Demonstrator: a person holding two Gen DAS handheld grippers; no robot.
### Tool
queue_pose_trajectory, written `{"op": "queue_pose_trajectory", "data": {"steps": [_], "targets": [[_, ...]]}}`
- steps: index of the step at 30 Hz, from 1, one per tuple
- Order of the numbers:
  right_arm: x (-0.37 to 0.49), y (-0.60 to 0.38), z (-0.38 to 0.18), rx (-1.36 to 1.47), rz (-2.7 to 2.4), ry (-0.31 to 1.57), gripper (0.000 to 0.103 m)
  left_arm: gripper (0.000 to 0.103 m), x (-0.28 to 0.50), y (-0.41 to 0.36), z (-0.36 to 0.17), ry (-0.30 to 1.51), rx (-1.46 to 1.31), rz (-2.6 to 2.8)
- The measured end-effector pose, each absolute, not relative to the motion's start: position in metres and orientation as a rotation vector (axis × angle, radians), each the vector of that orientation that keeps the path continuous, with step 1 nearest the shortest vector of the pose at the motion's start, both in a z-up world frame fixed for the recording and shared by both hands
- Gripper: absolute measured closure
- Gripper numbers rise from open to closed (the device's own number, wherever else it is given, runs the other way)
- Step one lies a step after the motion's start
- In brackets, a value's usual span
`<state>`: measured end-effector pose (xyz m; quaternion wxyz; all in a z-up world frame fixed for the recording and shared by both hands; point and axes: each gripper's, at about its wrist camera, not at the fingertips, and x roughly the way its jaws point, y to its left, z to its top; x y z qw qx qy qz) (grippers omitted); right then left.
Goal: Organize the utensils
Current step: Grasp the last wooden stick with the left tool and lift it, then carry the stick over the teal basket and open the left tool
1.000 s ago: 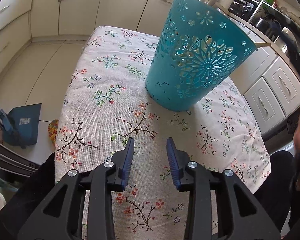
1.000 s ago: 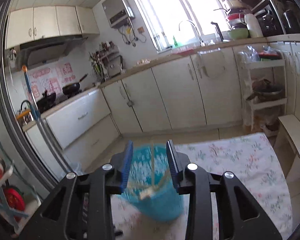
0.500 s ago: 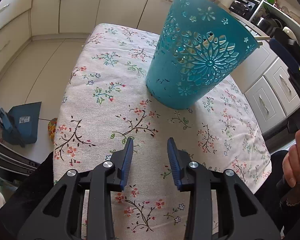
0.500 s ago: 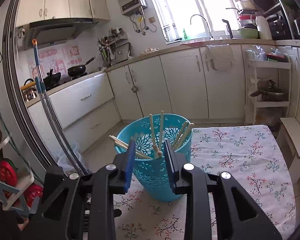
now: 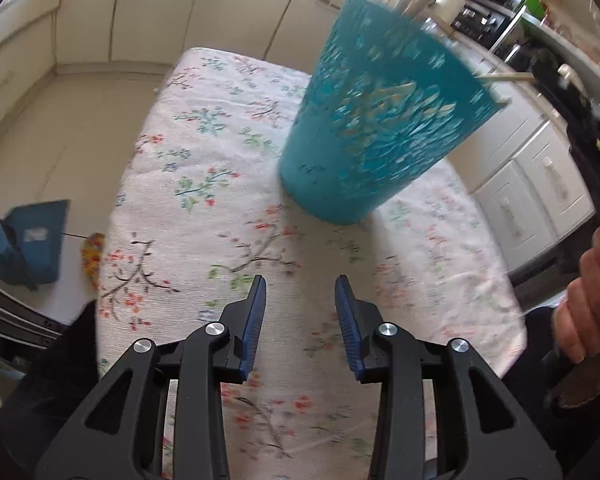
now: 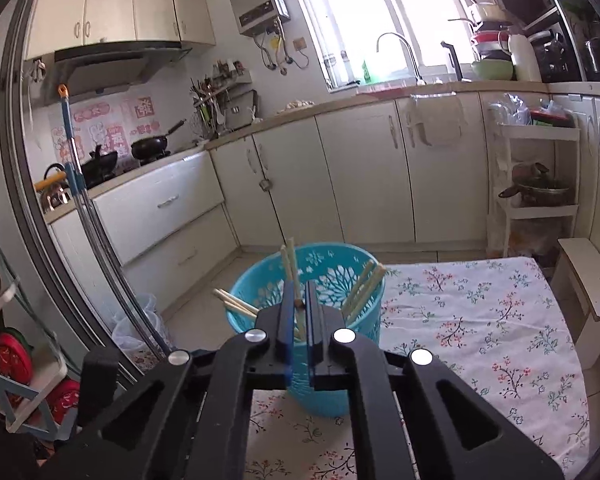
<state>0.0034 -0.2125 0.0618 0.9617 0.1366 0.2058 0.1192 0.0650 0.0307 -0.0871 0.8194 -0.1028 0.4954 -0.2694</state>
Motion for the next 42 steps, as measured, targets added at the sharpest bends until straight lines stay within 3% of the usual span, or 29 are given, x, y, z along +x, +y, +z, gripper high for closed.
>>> {"op": "queue_pose_trajectory", "data": {"steps": [9,18,29,31,38,42], "targets": [[-0.047,-0.27,0.077,0.571,0.305,0.366,0.097,0.05,0.068,0.013,-0.043,1.032,-0.684,-0.925],[-0.07,-0.303,0.082,0.769,0.36,0.317,0.097,0.048,0.079,-0.019,-0.037,1.013,-1.02,-1.013],[-0.098,-0.316,0.07,0.834,0.374,0.316,0.097,0.048,0.081,-0.024,-0.036,1.01,-1.155,-0.902],[-0.101,-0.318,0.067,0.844,0.369,0.32,0.097,0.052,0.08,-0.023,-0.036,1.008,-1.16,-0.891],[-0.101,-0.33,0.049,0.926,0.345,0.341,0.097,0.088,0.075,-0.029,-0.026,1.024,-1.136,-0.864],[-0.101,-0.333,0.047,0.943,0.348,0.34,0.097,0.092,0.076,-0.031,-0.017,1.011,-1.103,-0.857]]}}
